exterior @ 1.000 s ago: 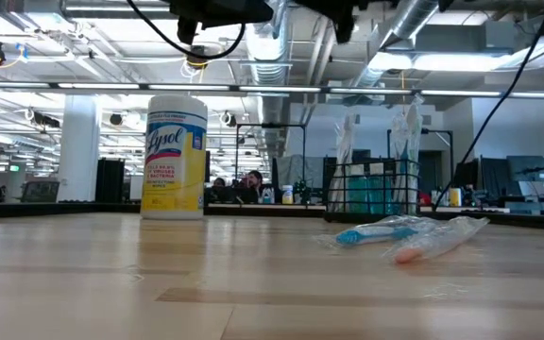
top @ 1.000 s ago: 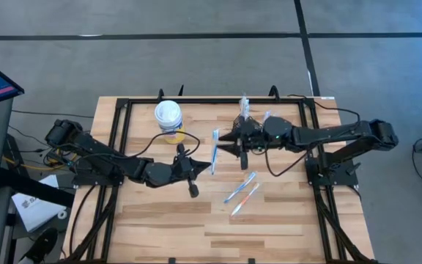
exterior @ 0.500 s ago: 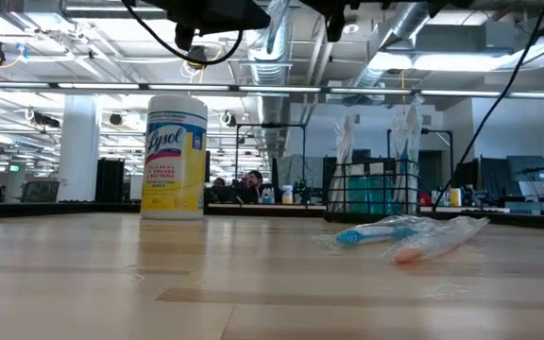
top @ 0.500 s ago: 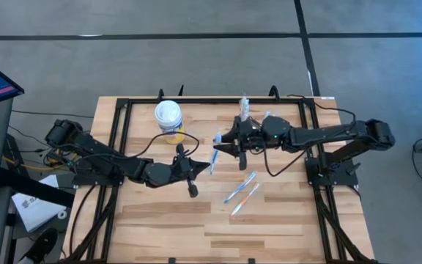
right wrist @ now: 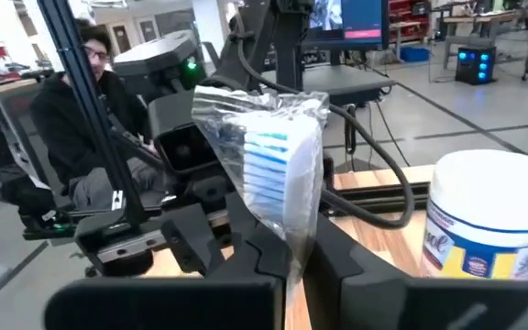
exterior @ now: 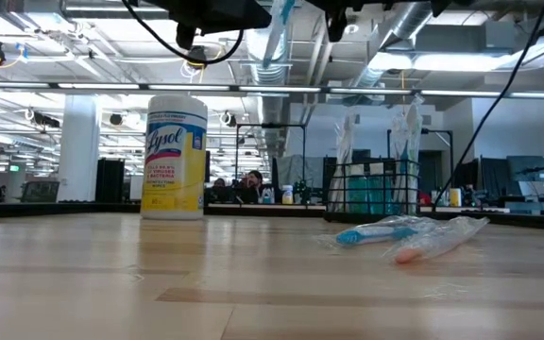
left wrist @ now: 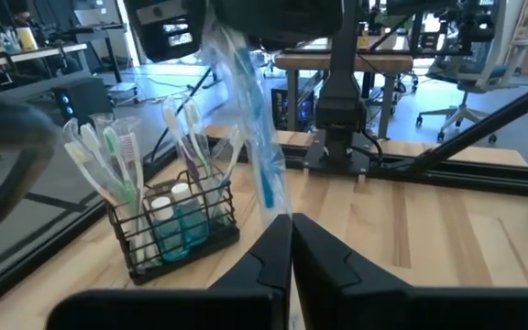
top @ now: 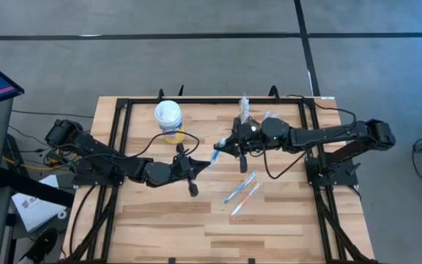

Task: Pick & Place toothbrushing station
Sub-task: Put the left blue toothbrush into the black wire organizer

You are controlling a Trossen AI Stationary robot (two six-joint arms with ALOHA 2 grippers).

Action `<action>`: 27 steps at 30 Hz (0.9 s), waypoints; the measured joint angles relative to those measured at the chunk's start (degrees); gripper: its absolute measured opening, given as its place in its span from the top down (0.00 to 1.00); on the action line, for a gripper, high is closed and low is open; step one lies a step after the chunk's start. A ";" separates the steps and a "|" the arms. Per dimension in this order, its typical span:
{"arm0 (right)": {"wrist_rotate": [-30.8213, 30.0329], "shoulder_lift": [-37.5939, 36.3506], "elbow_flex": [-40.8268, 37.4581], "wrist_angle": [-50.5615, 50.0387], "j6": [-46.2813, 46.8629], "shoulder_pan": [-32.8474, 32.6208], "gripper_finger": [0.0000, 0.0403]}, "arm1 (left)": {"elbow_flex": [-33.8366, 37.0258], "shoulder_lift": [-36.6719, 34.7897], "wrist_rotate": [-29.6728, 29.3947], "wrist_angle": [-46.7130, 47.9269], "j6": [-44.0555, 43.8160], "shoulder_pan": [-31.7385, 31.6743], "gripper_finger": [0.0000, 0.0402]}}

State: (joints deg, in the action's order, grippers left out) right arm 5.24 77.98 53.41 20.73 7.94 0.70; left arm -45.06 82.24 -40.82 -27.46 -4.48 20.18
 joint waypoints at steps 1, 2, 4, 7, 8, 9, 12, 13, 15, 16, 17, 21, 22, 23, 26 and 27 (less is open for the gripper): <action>-0.24 -0.44 0.00 -0.78 0.00 0.12 0.99 | 0.00 0.00 -0.16 0.01 0.02 0.00 0.99; -0.45 -0.83 0.00 -1.71 -0.02 0.16 0.99 | 0.00 0.00 -0.56 0.02 0.04 0.00 0.98; -0.80 -1.59 0.00 -2.59 -0.02 0.23 0.99 | 0.00 0.00 -1.69 0.14 0.06 0.02 0.97; -1.56 -3.31 0.00 -5.15 -0.79 0.22 0.99 | 0.00 -0.26 -3.85 0.55 1.13 0.02 0.94; -2.64 -3.96 0.00 -6.10 -0.96 0.16 0.99 | 0.00 -0.47 -3.93 0.58 1.40 0.02 0.92; -3.79 -4.66 0.00 -7.46 -1.09 0.12 0.99 | -0.02 -0.77 -3.95 0.66 1.53 0.02 0.91; -6.54 -6.86 0.00 -11.70 -1.20 0.19 0.99 | -0.02 -1.73 -4.01 2.15 1.43 0.04 0.87; -7.64 -7.75 0.00 -13.27 -1.76 0.21 0.99 | 0.08 -1.97 -4.01 2.66 1.30 0.04 0.86; -10.65 -9.54 0.00 -16.75 -2.33 0.05 0.99 | 1.06 -2.58 -3.58 2.71 1.18 0.09 0.85; -12.35 -10.41 -0.01 -18.54 -2.36 -0.14 0.99 | 1.57 -2.82 -3.03 2.69 0.88 0.10 0.84; -14.00 -11.45 -0.33 -20.32 -2.38 -0.46 0.99 | 2.21 -3.05 -2.84 2.71 0.21 0.09 0.84; -20.75 -16.02 -2.64 -24.60 -1.14 -1.61 0.99 | 4.69 -3.44 -2.80 2.57 -2.49 0.09 0.84; -22.38 -17.35 -3.52 -24.95 -0.67 -1.92 0.99 | 5.12 -3.43 -2.80 2.54 -3.03 0.09 0.84; -24.13 -18.61 -4.58 -24.97 -0.46 -2.18 0.99 | 5.44 -3.43 -2.78 2.56 -3.32 0.09 0.85; -29.50 -22.51 -8.27 -26.45 1.86 -2.54 0.99 | 5.66 -3.45 -2.80 2.41 -3.48 0.09 0.85; -30.85 -23.72 -9.39 -26.54 2.01 -2.52 0.99 | 5.66 -3.45 -2.80 2.40 -3.48 0.09 0.85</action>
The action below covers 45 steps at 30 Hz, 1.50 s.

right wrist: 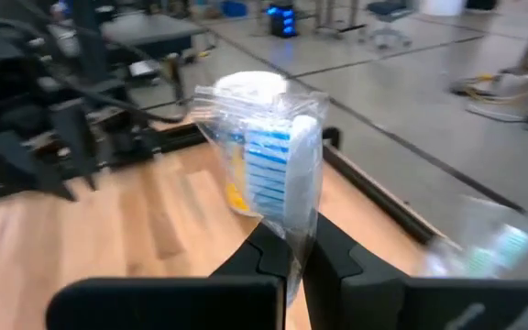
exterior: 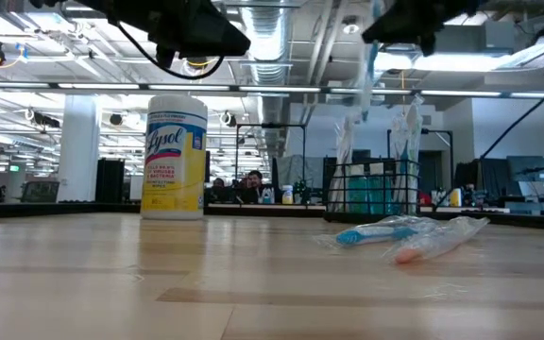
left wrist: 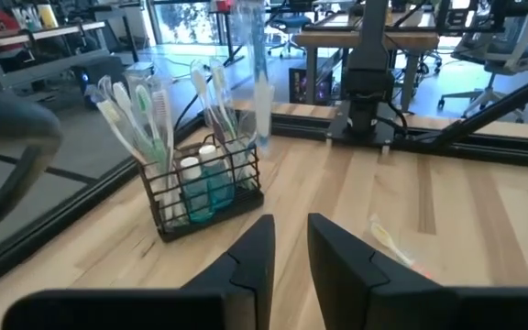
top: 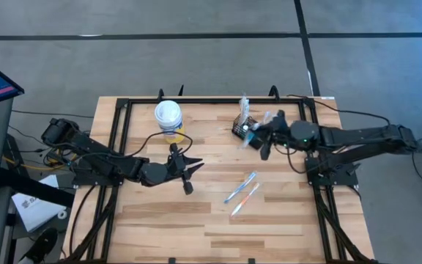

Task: Pick & Place toothbrushing station
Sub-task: Put the left blue toothbrush into the black wire organizer

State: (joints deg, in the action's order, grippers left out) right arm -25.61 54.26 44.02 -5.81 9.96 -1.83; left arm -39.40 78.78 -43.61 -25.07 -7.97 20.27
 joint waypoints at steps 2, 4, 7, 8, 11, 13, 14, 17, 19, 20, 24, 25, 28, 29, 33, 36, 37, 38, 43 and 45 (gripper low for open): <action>-2.29 -2.17 -1.72 -0.19 0.56 0.00 0.99 | 0.00 0.00 0.00 -0.23 0.05 0.00 0.85; -4.57 -3.94 -3.00 -0.92 1.05 0.01 0.99 | 0.00 0.00 0.00 -0.92 0.11 0.00 0.85; -8.21 -6.26 -4.07 -3.29 1.09 0.02 0.99 | 0.00 0.00 0.00 -1.00 0.13 0.00 0.85; -9.32 -6.88 -4.12 -4.10 1.13 0.07 0.99 | 0.00 0.00 0.00 -1.10 0.15 0.00 0.84; -12.55 -7.98 -4.12 -6.14 1.21 0.07 0.99 | 0.00 0.00 0.00 -1.27 0.15 0.00 0.85; -13.82 -8.30 -4.12 -7.11 1.22 0.13 0.99 | 0.00 0.00 0.00 -1.30 0.15 0.00 0.85; -14.57 -8.30 -4.12 -7.44 1.22 0.13 0.99 | 0.00 0.00 0.00 -1.30 0.15 0.00 0.85; -15.86 -8.26 -4.12 -8.90 1.22 0.85 0.99 | 0.00 0.00 0.00 -1.32 0.16 0.00 0.85; -16.44 -8.24 -4.12 -9.92 1.52 1.69 0.99 | 0.00 0.00 0.00 -1.31 0.17 0.01 0.84; -16.48 -8.21 -4.12 -10.52 1.87 2.12 0.99 | 0.00 0.00 0.00 -1.32 0.15 0.00 0.84; -16.46 -8.23 -4.12 -12.17 2.10 4.02 0.99 | 0.00 0.00 0.00 -1.32 0.17 0.00 0.85; -16.44 -8.21 -4.12 -12.47 2.12 4.40 0.99 | 0.00 0.00 0.00 -1.32 0.17 0.00 0.85; -16.41 -8.21 -4.12 -12.54 2.11 5.16 0.99 | 0.00 0.00 0.00 -1.32 0.17 0.00 0.85; -16.37 -8.21 -4.12 -12.62 2.11 5.39 0.99 | 0.00 0.00 0.00 -1.32 0.17 0.00 0.84; -16.24 -8.21 -4.10 -13.70 2.36 6.24 0.99 | 0.00 0.00 0.00 -1.32 0.17 0.00 0.85; -16.14 -8.13 -4.49 -13.52 3.62 6.83 0.99 | 0.00 0.00 0.00 -1.32 0.17 0.00 0.85; -16.00 -8.15 -4.96 -13.48 3.64 6.98 0.99 | 0.00 0.00 0.00 -1.32 0.20 0.00 0.85; -15.73 -8.11 -5.47 -13.44 3.65 7.24 0.99 | 0.00 0.00 0.00 -1.32 0.18 0.00 0.85; -14.41 -8.15 -9.56 -8.30 3.80 8.81 0.99 | 0.00 0.00 0.00 -1.32 0.17 0.00 0.85; -13.19 -8.15 -10.51 -7.08 3.76 9.49 0.99 | 0.00 0.00 0.00 -1.32 0.17 0.00 0.85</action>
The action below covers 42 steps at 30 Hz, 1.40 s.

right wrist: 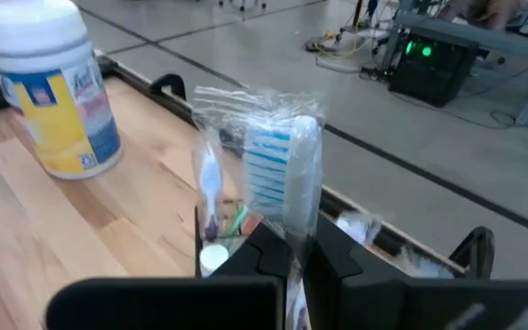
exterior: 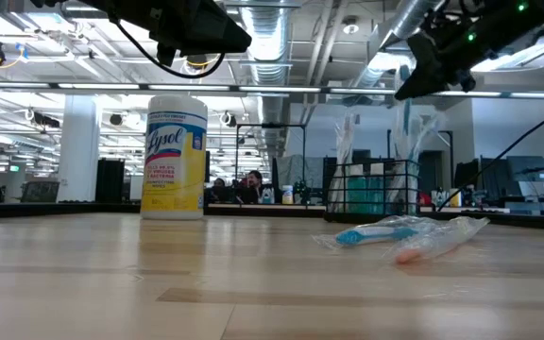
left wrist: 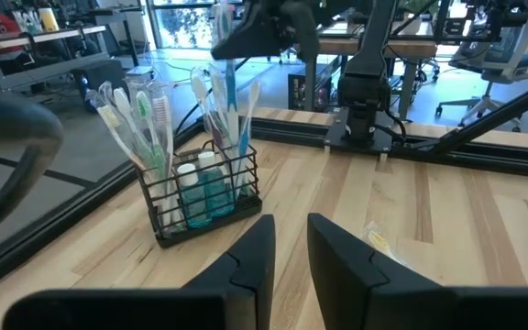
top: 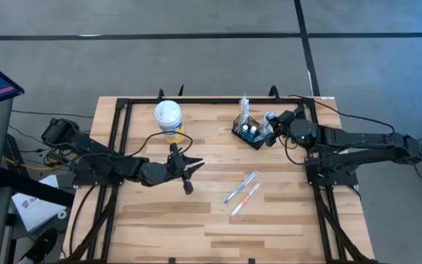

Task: Pick & Place toothbrushing station
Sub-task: Put the left blue toothbrush into the black wire organizer

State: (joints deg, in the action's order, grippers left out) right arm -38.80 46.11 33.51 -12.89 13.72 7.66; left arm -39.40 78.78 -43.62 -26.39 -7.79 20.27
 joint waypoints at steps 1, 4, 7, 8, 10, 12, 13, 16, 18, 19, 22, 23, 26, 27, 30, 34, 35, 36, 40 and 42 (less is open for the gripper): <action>0.55 0.01 -0.45 0.09 -0.03 0.32 0.99 | 0.00 0.00 0.00 0.00 0.00 0.00 0.85; 1.83 0.07 -1.30 0.63 -0.12 1.39 0.99 | 0.00 0.00 0.00 0.00 0.01 0.00 0.84; 3.58 0.07 -1.98 1.73 -0.02 2.42 0.99 | 0.00 0.00 0.00 -0.02 0.02 0.00 0.84; 3.90 0.07 -1.98 2.02 -0.16 2.63 0.99 | 0.00 0.00 0.00 -0.01 0.01 0.01 0.85; 4.18 -0.40 -1.98 2.82 -0.19 2.98 0.99 | 0.00 0.00 0.00 -0.02 0.02 0.00 0.85; 4.46 -1.56 -1.98 3.23 -0.19 3.08 0.99 | 0.00 0.00 0.00 -0.02 0.00 0.00 0.85; 4.47 -2.02 -1.96 3.45 -0.19 3.06 0.99 | 0.00 0.00 0.00 -0.02 0.00 0.01 0.85; 4.52 -3.08 -1.96 3.26 -0.68 3.02 0.99 | 0.00 0.00 0.00 -0.02 0.02 0.02 0.84; 4.56 -4.06 -1.96 3.26 -0.68 3.02 0.99 | 0.00 0.00 0.00 -0.02 0.02 0.01 0.85; 4.56 -4.54 -1.96 3.12 -0.65 3.02 0.99 | 0.00 0.00 0.00 -0.02 0.02 0.00 0.85; 4.58 -4.97 -1.96 1.60 -0.59 3.00 0.99 | 0.00 0.00 0.00 -0.02 0.02 0.00 0.85; 4.59 -4.85 -1.96 0.65 -0.31 3.00 0.99 | 0.00 0.00 0.00 -0.02 0.01 0.00 0.85; 4.62 -4.15 -1.94 -0.96 0.72 3.02 0.99 | 0.00 0.00 0.00 -0.02 0.00 0.00 0.84; 4.48 -3.53 -1.90 -0.96 0.76 3.02 0.99 | 0.00 0.00 0.00 -0.02 0.00 0.01 0.84; 4.44 -2.12 -1.90 -0.94 0.86 3.03 0.99 | 0.00 0.00 0.00 -0.02 0.00 0.00 0.85; 4.47 -0.06 -1.87 -0.94 0.90 4.36 0.99 | 0.00 0.00 0.00 -0.02 0.00 0.01 0.85; 4.51 0.26 -1.87 -0.86 0.93 4.77 0.99 | 0.02 0.00 0.00 0.00 0.01 0.00 0.85; 4.71 0.60 -1.87 -0.79 0.92 5.11 0.99 | 0.01 0.00 0.00 -0.02 0.00 0.01 0.84; 6.02 1.98 -2.91 2.49 0.91 5.71 0.99 | 0.02 0.00 0.00 -0.02 0.00 0.02 0.85; 6.37 2.01 -4.63 5.14 0.91 5.92 0.99 | 0.02 0.00 0.00 0.00 0.00 0.02 0.85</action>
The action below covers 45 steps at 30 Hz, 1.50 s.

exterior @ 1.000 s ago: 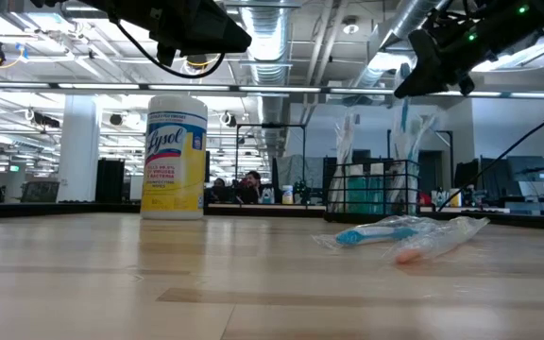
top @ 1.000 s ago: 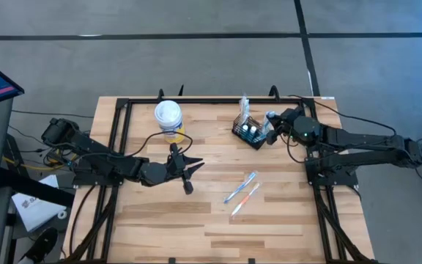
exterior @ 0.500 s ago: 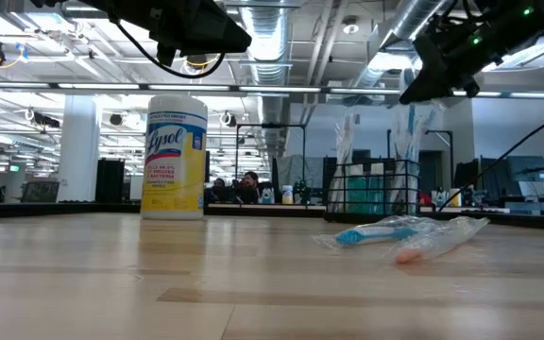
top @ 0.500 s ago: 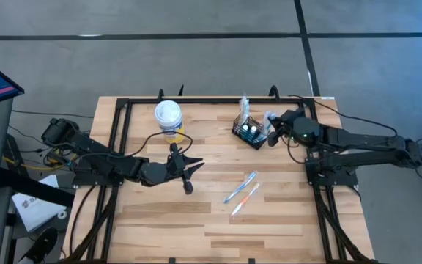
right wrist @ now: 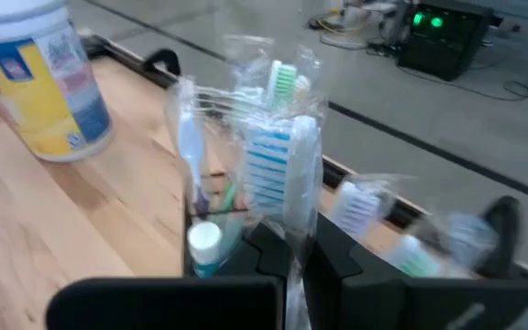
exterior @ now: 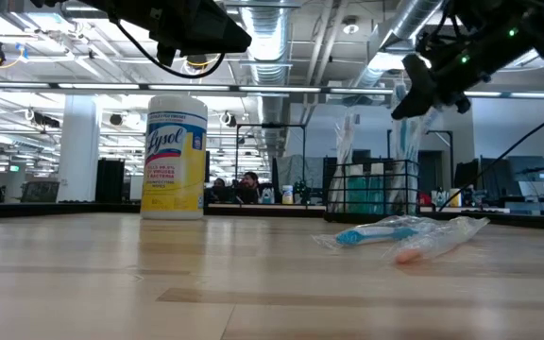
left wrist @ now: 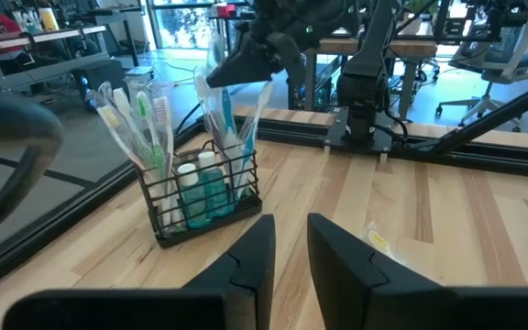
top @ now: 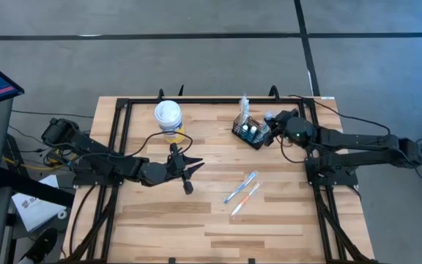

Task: Pick & Place toothbrushing station
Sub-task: Put the left blue toothbrush into the black wire organizer

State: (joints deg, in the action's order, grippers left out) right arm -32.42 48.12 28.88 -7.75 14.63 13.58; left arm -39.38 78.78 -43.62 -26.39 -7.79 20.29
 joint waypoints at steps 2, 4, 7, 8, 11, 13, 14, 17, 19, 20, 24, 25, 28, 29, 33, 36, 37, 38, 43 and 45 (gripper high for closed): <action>1.50 -0.01 -2.24 4.21 -0.03 0.45 0.99 | 0.00 0.00 0.00 -0.02 -0.01 -0.02 0.85; 2.60 -0.02 -4.08 5.55 0.31 0.75 0.99 | 0.00 0.00 0.00 -0.01 0.00 -0.01 0.84; 2.80 -0.04 -6.34 6.70 1.75 1.08 0.99 | 0.00 0.00 0.00 -0.02 0.00 0.00 0.85; 2.86 -0.04 -7.08 7.01 1.96 1.28 0.99 | 0.00 0.00 0.00 -0.02 0.00 -0.02 0.85; 2.97 -0.07 -8.65 8.64 2.74 1.95 0.99 | 0.00 0.00 0.00 -0.02 -0.02 -0.02 0.85; 2.97 -0.07 -9.75 10.41 2.98 2.15 0.98 | 0.00 0.00 0.00 -0.02 0.00 -0.01 0.85; 2.98 -0.07 -10.21 10.99 2.98 2.30 0.98 | 0.00 0.00 0.00 -0.02 -0.01 -0.02 0.84; 3.17 -0.07 -10.57 11.28 3.01 2.46 0.96 | 0.00 0.00 0.00 -0.01 -0.01 0.00 0.84; 4.52 -0.14 -10.51 11.26 2.95 2.41 0.93 | 0.00 0.00 0.00 -0.02 -0.02 -0.01 0.85; 5.39 -0.29 -10.38 11.20 2.85 2.24 0.92 | 0.00 0.00 0.00 -0.02 0.00 -0.01 0.85; 5.79 -1.44 -9.35 11.28 1.57 2.19 0.89 | 0.00 0.00 0.00 -0.02 0.00 -0.02 0.85; 5.81 -1.55 -9.10 11.19 1.47 2.19 0.88 | 0.00 0.00 0.00 -0.02 0.00 0.00 0.84; 6.96 -1.79 -8.08 10.80 0.62 2.19 0.88 | 0.00 0.00 0.00 -0.02 -0.01 -0.01 0.85; 7.23 -1.79 -7.83 10.78 0.19 2.19 0.88 | 0.00 0.00 0.00 -0.02 -0.02 -0.01 0.85; 7.54 -1.79 -6.46 9.88 -0.24 2.19 0.87 | 0.00 0.00 0.00 -0.02 -0.02 0.00 0.85; 8.02 -1.81 -5.39 6.31 -0.20 2.19 0.87 | 0.00 0.00 0.00 0.00 -0.01 0.01 0.84; 8.10 -1.79 -5.23 4.98 -0.06 2.19 0.87 | 0.00 0.00 0.00 0.00 0.00 -0.02 0.84; 8.21 -1.79 -5.20 3.92 0.29 2.19 0.87 | 0.00 0.00 0.00 0.00 -0.02 -0.01 0.85; 8.50 -1.73 -5.20 0.42 1.85 2.19 0.87 | 0.00 0.00 0.00 0.00 -0.01 0.00 0.85; 8.49 -1.74 -5.20 0.45 1.75 2.19 0.87 | 0.00 0.00 0.00 0.00 -0.02 -0.01 0.84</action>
State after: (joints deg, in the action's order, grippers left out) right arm -23.94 46.38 23.68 -7.30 16.39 15.77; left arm -39.38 78.78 -43.62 -26.39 -7.81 20.28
